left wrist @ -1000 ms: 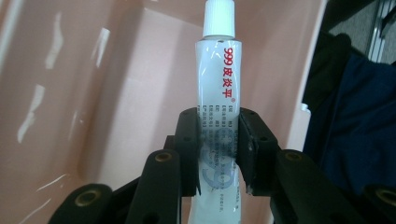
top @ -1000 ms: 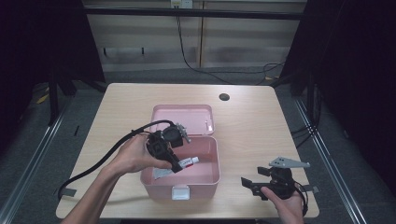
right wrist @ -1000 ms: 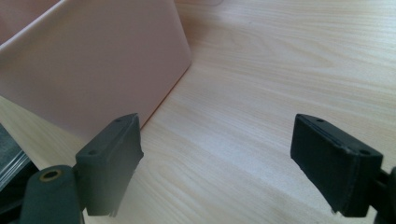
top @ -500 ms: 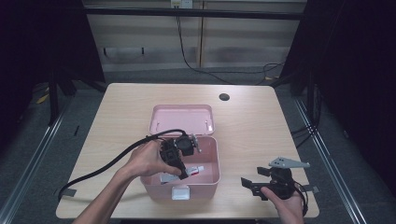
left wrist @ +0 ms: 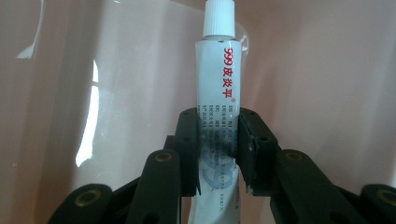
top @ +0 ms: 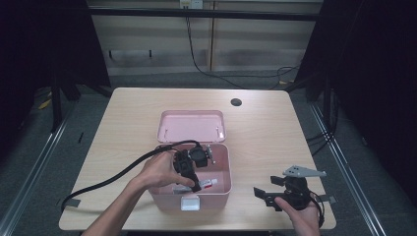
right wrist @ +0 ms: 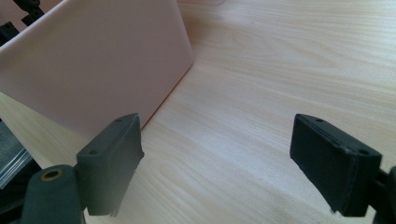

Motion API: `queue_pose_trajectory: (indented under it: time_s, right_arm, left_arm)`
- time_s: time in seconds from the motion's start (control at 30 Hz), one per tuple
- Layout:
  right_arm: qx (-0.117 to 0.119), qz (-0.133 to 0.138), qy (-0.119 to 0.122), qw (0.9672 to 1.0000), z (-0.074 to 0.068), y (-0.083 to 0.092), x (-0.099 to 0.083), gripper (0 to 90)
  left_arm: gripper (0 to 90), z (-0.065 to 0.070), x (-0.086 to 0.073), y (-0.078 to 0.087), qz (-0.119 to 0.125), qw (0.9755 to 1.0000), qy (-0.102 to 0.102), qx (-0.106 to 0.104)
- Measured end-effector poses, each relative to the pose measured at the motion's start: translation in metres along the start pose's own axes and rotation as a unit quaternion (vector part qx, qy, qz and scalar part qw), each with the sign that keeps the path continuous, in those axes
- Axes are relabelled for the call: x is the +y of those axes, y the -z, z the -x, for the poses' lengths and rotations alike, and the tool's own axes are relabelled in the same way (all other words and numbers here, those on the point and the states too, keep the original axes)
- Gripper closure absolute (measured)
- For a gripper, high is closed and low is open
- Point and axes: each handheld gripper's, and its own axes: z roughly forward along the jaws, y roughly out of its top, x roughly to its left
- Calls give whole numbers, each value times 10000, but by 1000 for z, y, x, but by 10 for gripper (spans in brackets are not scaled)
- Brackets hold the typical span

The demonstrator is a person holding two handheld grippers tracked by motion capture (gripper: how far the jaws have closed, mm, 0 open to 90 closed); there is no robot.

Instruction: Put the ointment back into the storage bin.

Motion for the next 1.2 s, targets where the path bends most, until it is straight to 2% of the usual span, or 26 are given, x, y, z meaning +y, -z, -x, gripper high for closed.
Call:
queue_pose_trajectory:
  time_s: [0.13, 0.23, 0.37, 0.4, 0.47, 0.57, 0.77, 0.9, 1.0, 1.2]
  right_arm:
    - [16, -2, 13, 10000, 0, 0, 0, 164]
    - [15, 3, 31, 10000, 0, 0, 0, 164]
    - [24, 8, 30, 10000, 0, 0, 0, 164]
    - [23, 6, 32, 10000, 0, 0, 0, 164]
    - [22, -12, 31, 10000, 0, -1, 0, 164]
    - [8, -32, 22, 10000, 0, -1, 0, 164]
    - [12, -33, 23, 10000, 0, -1, 0, 164]
    - [6, -47, 14, 10000, 0, -1, 0, 164]
    - [5, -49, 27, 10000, 0, -1, 0, 164]
    - [23, -53, 42, 10000, 0, -2, 0, 164]
  left_arm:
    - [712, -3, 0, -3, -10, 10000, -1, -68]
    - [712, -8, -1, -6, -53, 9998, 129, -108]
    - [712, -16, -6, -10, -1, 9995, 189, -243]
    - [712, -17, -9, -12, 8, 9993, 263, -252]
    - [712, -20, -11, -13, -28, 9993, 261, -261]
    - [712, -21, -12, -13, -50, 9994, 230, -267]
    - [712, -20, -9, -15, -122, 9992, 302, -252]
    - [712, -16, -4, -16, -154, 9993, 198, -278]
    - [711, -14, 0, -21, -187, 9993, 105, -317]
    - [712, -16, 3, -33, -321, 9987, 159, -365]
